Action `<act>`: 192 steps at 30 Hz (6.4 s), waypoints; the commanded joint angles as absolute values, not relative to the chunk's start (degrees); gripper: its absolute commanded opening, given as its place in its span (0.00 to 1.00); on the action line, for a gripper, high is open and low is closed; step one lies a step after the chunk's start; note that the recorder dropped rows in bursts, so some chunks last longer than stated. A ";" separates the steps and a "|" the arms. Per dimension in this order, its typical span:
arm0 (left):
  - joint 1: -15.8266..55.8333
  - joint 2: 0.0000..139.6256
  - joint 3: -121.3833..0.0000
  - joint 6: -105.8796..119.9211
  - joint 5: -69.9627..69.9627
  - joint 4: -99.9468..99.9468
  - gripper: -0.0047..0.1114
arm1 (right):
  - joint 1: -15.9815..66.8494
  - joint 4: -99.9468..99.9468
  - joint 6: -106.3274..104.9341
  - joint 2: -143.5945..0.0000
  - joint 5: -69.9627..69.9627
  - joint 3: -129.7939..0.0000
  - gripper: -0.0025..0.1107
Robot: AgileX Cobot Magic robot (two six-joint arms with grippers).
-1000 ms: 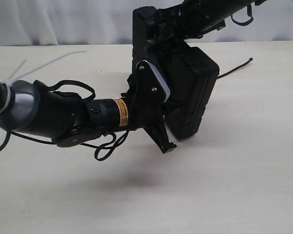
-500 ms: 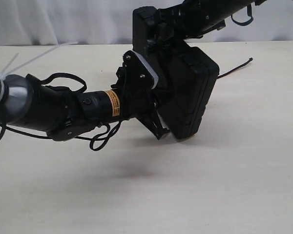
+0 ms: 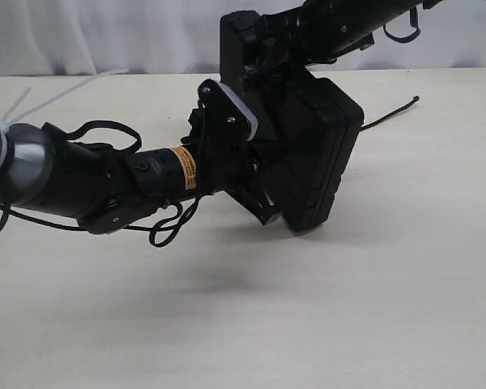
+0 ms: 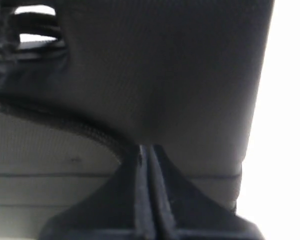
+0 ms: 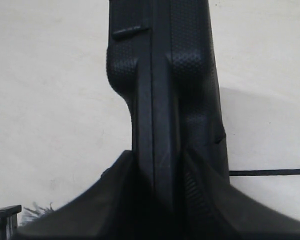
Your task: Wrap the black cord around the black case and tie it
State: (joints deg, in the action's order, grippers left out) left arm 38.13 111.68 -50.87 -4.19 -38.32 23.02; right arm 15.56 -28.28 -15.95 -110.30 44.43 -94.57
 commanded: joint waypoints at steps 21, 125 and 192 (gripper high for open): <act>34.33 116.58 -51.14 -4.90 -45.64 19.78 0.04 | 15.50 -29.20 -15.79 -109.34 43.30 -94.58 0.26; 34.01 53.09 -45.98 1.14 6.05 16.75 0.04 | 15.50 -29.20 -15.79 -109.34 43.30 -94.58 0.26; 34.01 36.50 -45.98 1.25 18.80 14.42 0.04 | 40.81 -2.11 22.48 -125.95 25.83 -94.25 0.15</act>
